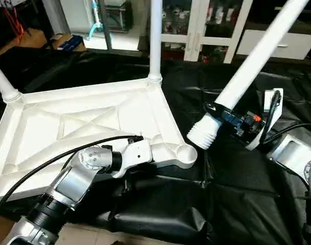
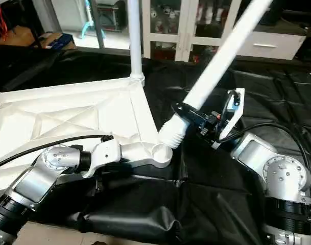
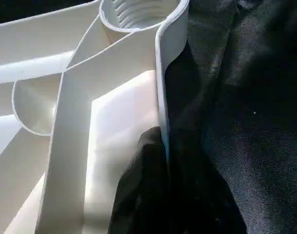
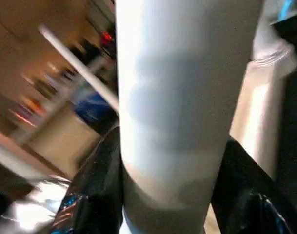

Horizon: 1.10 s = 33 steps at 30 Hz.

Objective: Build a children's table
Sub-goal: Insert table leg to table base

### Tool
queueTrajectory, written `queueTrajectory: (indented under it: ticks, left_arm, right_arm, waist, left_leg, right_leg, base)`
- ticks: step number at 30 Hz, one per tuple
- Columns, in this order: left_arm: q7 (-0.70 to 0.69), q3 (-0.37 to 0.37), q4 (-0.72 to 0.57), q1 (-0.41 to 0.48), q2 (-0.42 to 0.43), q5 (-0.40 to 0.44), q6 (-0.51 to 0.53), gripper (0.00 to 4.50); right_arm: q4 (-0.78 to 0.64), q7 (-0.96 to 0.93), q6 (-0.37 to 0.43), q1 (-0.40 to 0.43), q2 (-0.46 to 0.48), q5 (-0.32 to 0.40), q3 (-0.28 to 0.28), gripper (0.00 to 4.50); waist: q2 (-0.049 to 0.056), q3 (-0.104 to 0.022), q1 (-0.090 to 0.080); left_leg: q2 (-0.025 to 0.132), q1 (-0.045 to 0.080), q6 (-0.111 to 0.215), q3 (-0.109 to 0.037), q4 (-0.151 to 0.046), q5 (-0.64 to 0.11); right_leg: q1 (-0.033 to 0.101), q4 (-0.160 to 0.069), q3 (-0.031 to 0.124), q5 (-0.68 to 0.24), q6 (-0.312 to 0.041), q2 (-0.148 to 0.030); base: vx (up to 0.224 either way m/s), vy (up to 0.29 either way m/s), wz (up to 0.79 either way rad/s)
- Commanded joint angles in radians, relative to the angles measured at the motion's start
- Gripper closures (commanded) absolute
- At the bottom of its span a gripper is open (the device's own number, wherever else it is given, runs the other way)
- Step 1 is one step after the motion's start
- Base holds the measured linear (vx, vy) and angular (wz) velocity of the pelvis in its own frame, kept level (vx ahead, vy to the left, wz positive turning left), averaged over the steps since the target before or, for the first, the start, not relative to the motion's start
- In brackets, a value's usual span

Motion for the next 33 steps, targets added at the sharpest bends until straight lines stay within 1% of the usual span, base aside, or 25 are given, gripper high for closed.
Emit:
queueTrajectory:
  ticks: [1,2,3,4,5,7,8,9,11,12,13,15,18,19,20,21,22,23,26,27,28,30,31,32,33]
  left_arm:
    - [0.004,-0.030,0.021,0.022,0.008,0.018,0.005,4.50]
    - [0.004,-0.031,0.015,0.024,0.009,0.016,0.007,4.50]
    - [0.003,-0.031,0.014,0.025,0.009,0.016,0.007,4.50]
    - [0.003,-0.031,0.014,0.025,0.009,0.016,0.008,4.50]
    - [0.001,-0.031,0.007,0.028,0.011,0.014,0.011,4.50]
    - [-0.004,-0.032,0.001,0.030,0.015,0.014,0.014,4.50]
    - [-0.007,-0.033,-0.002,0.032,0.018,0.015,0.016,4.50]
    - [-0.010,-0.034,-0.005,0.034,0.020,0.015,0.017,4.50]
    - [-0.012,-0.033,-0.011,0.038,0.022,0.015,0.020,4.50]
    - [-0.013,-0.033,-0.016,0.040,0.024,0.014,0.023,4.50]
    - [-0.014,-0.033,-0.019,0.042,0.025,0.013,0.024,4.50]
    - [-0.014,-0.032,-0.023,0.044,0.027,0.013,0.027,4.50]
    - [-0.016,-0.032,-0.029,0.048,0.031,0.012,0.032,4.50]
    - [-0.017,-0.032,-0.032,0.050,0.033,0.013,0.033,4.50]
    - [-0.017,-0.032,-0.032,0.050,0.033,0.013,0.034,4.50]
    - [-0.018,-0.033,-0.037,0.053,0.035,0.014,0.036,4.50]
    - [-0.018,-0.034,-0.040,0.055,0.036,0.014,0.037,4.50]
    - [-0.018,-0.034,-0.040,0.055,0.036,0.014,0.037,4.50]
    - [-0.019,-0.036,-0.047,0.059,0.038,0.013,0.040,4.50]
    - [-0.019,-0.036,-0.047,0.059,0.038,0.013,0.040,4.50]
    - [-0.020,-0.038,-0.052,0.063,0.040,0.012,0.042,4.50]
    - [-0.022,-0.041,-0.054,0.066,0.042,0.013,0.042,4.50]
    - [-0.022,-0.042,-0.054,0.066,0.043,0.014,0.042,4.50]
    - [-0.025,-0.045,-0.055,0.067,0.045,0.016,0.043,4.50]
    - [-0.025,-0.045,-0.055,0.067,0.045,0.016,0.043,4.50]
  right_arm:
    - [-0.060,0.054,-0.078,0.002,-0.012,-0.090,0.065,2.65]
    - [-0.084,0.101,-0.143,0.007,-0.010,-0.146,0.126,2.65]
    - [-0.089,0.110,-0.156,0.008,-0.010,-0.158,0.139,2.65]
    - [-0.089,0.110,-0.156,0.008,-0.007,-0.156,0.139,2.65]
    - [-0.077,0.107,-0.155,-0.003,0.022,-0.139,0.139,2.65]
    - [-0.046,0.105,-0.149,-0.014,0.039,-0.132,0.139,2.65]
    - [-0.029,0.114,-0.151,-0.017,0.036,-0.142,0.147,2.65]
    - [-0.017,0.126,-0.148,-0.016,0.031,-0.147,0.153,2.65]
    - [0.003,0.135,-0.140,-0.017,0.023,-0.159,0.160,2.65]
    - [0.014,0.145,-0.144,-0.018,0.020,-0.169,0.164,2.65]
    - [0.019,0.151,-0.141,-0.019,0.020,-0.166,0.162,2.65]
    - [0.026,0.160,-0.122,-0.025,0.024,-0.141,0.147,2.65]
    - [0.033,0.173,-0.093,-0.034,0.028,-0.103,0.122,2.65]
    - [0.036,0.183,-0.069,-0.036,0.026,-0.071,0.110,2.65]
    - [0.036,0.184,-0.067,-0.037,0.026,-0.067,0.109,2.65]
    - [0.032,0.228,0.014,-0.032,0.010,0.019,0.090,2.65]
    - [0.029,0.255,0.053,-0.027,0.000,0.063,0.078,2.65]
    - [0.029,0.255,0.053,-0.027,0.000,0.063,0.078,2.65]
    - [0.013,0.323,0.127,-0.007,-0.028,0.159,0.052,2.65]
    - [0.013,0.323,0.127,-0.007,-0.028,0.159,0.052,2.65]
    - [-0.010,0.371,0.181,0.011,-0.046,0.263,0.020,2.65]
    - [-0.020,0.388,0.212,0.017,-0.047,0.345,-0.011,2.65]
    - [-0.020,0.390,0.216,0.017,-0.047,0.358,-0.015,2.65]
    - [-0.016,0.390,0.243,0.016,-0.043,0.416,-0.040,2.65]
    - [-0.016,0.390,0.244,0.016,-0.043,0.420,-0.041,2.65]
  waist:
    - [-0.013,-0.036,-0.005]
    - [-0.014,-0.037,-0.002]
    - [-0.013,-0.035,-0.003]
    - [-0.012,-0.035,-0.003]
    - [-0.003,-0.032,-0.002]
    - [-0.006,-0.032,-0.005]
    - [-0.012,-0.030,-0.006]
    - [-0.007,-0.031,-0.005]
    - [-0.009,-0.031,-0.006]
    - [-0.015,-0.031,-0.007]
    - [-0.014,-0.031,-0.007]
    - [-0.014,-0.031,-0.006]
    - [-0.011,-0.030,-0.006]
    - [-0.010,-0.030,-0.006]
    - [-0.011,-0.030,-0.006]
    - [-0.010,-0.030,-0.006]
    - [-0.009,-0.032,-0.005]
    - [-0.010,-0.032,-0.004]
    - [-0.012,-0.031,-0.003]
    - [-0.013,-0.032,-0.002]
    - [-0.011,-0.032,-0.001]
    - [-0.014,-0.033,0.000]
    - [-0.013,-0.032,0.000]
    - [-0.013,-0.032,0.000]
    - [-0.012,-0.031,0.000]
  left_leg:
    - [0.030,0.015,0.022,0.003,-0.084,-0.105]
    - [0.031,0.016,0.027,0.003,-0.083,-0.102]
    - [0.031,0.013,0.035,0.003,-0.084,-0.101]
    - [0.031,0.015,0.039,0.003,-0.085,-0.103]
    - [0.033,0.018,0.044,0.002,-0.086,-0.107]
    - [0.033,0.017,0.043,0.002,-0.089,-0.121]
    - [0.035,0.017,0.042,0.002,-0.090,-0.123]
    - [0.034,0.018,0.042,0.002,-0.089,-0.113]
    - [0.033,0.017,0.049,0.003,-0.086,-0.087]
    - [0.032,0.016,0.059,0.004,-0.084,-0.071]
    - [0.032,0.016,0.064,0.004,-0.084,-0.065]
    - [0.032,0.016,0.082,0.005,-0.082,-0.055]
    - [0.034,0.019,0.085,0.005,-0.084,-0.058]
    - [0.034,0.019,0.085,0.005,-0.085,-0.062]
    - [0.035,0.019,0.083,0.005,-0.085,-0.069]
    - [0.034,0.020,0.084,0.005,-0.085,-0.073]
    - [0.035,0.021,0.086,0.004,-0.084,-0.071]
    - [0.036,0.019,0.091,0.003,-0.083,-0.062]
    - [0.035,0.018,0.099,0.006,-0.082,-0.049]
    - [0.036,0.018,0.100,0.006,-0.081,-0.048]
    - [0.035,0.021,0.104,0.006,-0.081,-0.050]
    - [0.037,0.017,0.113,0.005,-0.080,-0.039]
    - [0.037,0.018,0.114,0.006,-0.080,-0.040]
    - [0.037,0.019,0.112,0.006,-0.080,-0.044]
    - [0.037,0.019,0.111,0.007,-0.081,-0.049]
  right_leg:
    - [0.024,-0.064,0.006,-0.028,-0.225,0.006]
    - [0.023,-0.063,0.006,-0.021,-0.223,0.005]
    - [0.024,-0.063,0.006,-0.019,-0.222,0.004]
    - [0.024,-0.064,0.007,-0.021,-0.223,0.004]
    - [0.021,-0.063,0.008,-0.022,-0.231,0.003]
    - [0.021,-0.064,0.007,-0.033,-0.241,0.005]
    - [0.021,-0.064,0.007,-0.033,-0.246,0.006]
    - [0.022,-0.062,0.007,-0.021,-0.252,0.006]
    - [0.024,-0.060,0.006,0.015,-0.259,0.007]
    - [0.025,-0.059,0.006,0.036,-0.263,0.007]
    - [0.026,-0.058,0.006,0.042,-0.265,0.006]
    - [0.027,-0.058,0.007,0.046,-0.272,0.005]
    - [0.025,-0.058,0.007,0.042,-0.279,0.006]
    - [0.026,-0.058,0.006,0.039,-0.280,0.006]
    - [0.026,-0.059,0.007,0.033,-0.281,0.006]
    - [0.027,-0.059,0.007,0.035,-0.284,0.007]
    - [0.028,-0.058,0.007,0.042,-0.287,0.006]
    - [0.029,-0.057,0.006,0.057,-0.291,0.006]
    - [0.029,-0.056,0.006,0.069,-0.299,0.005]
    - [0.030,-0.056,0.006,0.068,-0.302,0.003]
    - [0.031,-0.058,0.006,0.068,-0.306,0.004]
    - [0.032,-0.055,0.006,0.082,-0.309,0.003]
    - [0.031,-0.055,0.006,0.076,-0.309,0.003]
    - [0.030,-0.057,0.006,0.061,-0.311,0.002]
    - [0.030,-0.058,0.006,0.050,-0.313,0.002]
  base:
    - [0.000,0.000,0.00]
    - [0.000,0.000,0.00]
    - [0.000,0.000,0.00]
    - [0.000,0.000,0.00]
    - [0.000,0.000,0.00]
    - [0.000,0.000,0.00]
    - [0.000,0.000,0.00]
    - [0.000,0.000,0.00]
    - [0.000,0.000,0.00]
    - [0.000,0.000,0.00]
    - [0.000,0.000,0.00]
    - [0.000,0.000,0.00]
    - [0.000,0.000,0.00]
    - [0.000,0.000,0.00]
    - [0.000,0.000,0.00]
    - [0.000,0.000,0.00]
    - [0.000,0.000,0.00]
    - [0.000,0.000,0.00]
    - [0.000,0.000,0.00]
    - [0.000,0.000,0.00]
    - [0.000,0.000,0.00]
    - [0.000,0.000,0.00]
    - [0.000,0.000,0.00]
    - [0.000,0.000,0.00]
    - [0.000,0.000,0.00]
